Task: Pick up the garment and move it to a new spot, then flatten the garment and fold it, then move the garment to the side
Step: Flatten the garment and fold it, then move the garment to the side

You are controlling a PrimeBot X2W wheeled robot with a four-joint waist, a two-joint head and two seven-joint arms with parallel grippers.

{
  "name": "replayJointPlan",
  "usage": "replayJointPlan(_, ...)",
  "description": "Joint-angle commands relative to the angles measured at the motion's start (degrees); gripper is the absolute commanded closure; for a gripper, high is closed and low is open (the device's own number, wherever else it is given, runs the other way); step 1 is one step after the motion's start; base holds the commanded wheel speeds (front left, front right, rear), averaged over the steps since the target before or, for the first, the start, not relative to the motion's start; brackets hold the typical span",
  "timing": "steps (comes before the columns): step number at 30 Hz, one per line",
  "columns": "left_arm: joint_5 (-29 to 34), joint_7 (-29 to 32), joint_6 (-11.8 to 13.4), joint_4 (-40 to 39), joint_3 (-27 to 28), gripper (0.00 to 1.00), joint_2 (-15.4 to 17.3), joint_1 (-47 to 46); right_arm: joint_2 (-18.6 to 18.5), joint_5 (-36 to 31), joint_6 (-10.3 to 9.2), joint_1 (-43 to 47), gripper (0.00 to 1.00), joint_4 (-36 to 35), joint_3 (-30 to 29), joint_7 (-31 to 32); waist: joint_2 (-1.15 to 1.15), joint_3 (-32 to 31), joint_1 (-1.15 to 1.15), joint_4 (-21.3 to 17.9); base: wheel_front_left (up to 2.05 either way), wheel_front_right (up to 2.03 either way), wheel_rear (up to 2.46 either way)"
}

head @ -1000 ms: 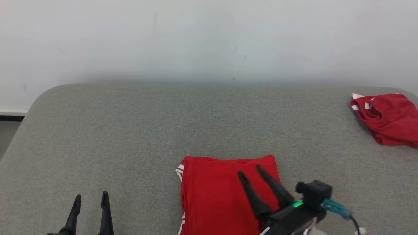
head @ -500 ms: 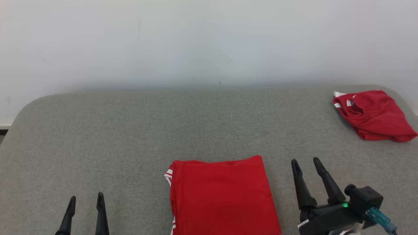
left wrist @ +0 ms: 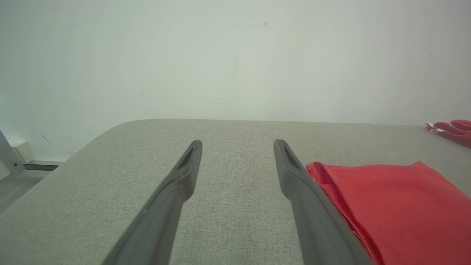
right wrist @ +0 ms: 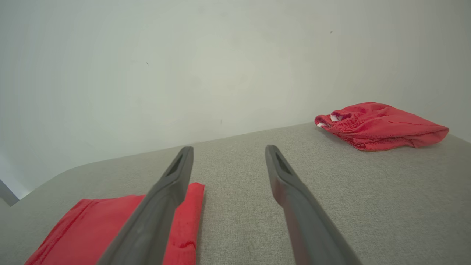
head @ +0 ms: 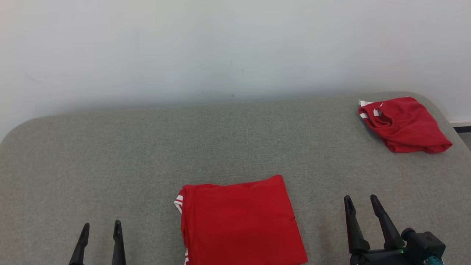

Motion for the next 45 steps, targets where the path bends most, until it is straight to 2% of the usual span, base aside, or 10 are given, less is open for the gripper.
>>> replayJointPlan(1, 0.2, -0.2, -0.1, -0.1, -0.8, 0.0, 0.3, 1.1, 0.4, -0.6, -0.16, 0.8, 0.0, -0.2, -0.3, -0.2, 0.0, 0.0, 0.0, -0.1, 0.0, 0.0, 0.0)
replayJointPlan(14, 0.4, -0.2, 0.0, 0.1, -3.1, 0.0, 2.5, 2.1, 1.5, -5.4, -0.16, 2.4, 0.0, 0.9, -1.6, -0.2, 0.0, -0.9, 0.0, 1.2, 0.0, 0.0, 0.0)
replayJointPlan(23, 0.2, -0.2, 0.0, 0.0, -1.3, 0.0, 1.9, 2.4, 2.0, -7.5, -0.16, 2.2, 0.0, 1.7, -1.6, -0.2, 0.0, -0.9, 0.0, 1.9, 0.0, 0.0, 0.0)
replayJointPlan(45, 1.1, -0.2, 0.0, 0.3, -1.9, 0.0, 1.9, 2.9, 2.1, -8.7, -0.16, 2.2, 0.0, 2.8, -0.9, -0.2, 0.0, -0.8, 0.0, 1.8, 0.0, 0.0, 0.0)
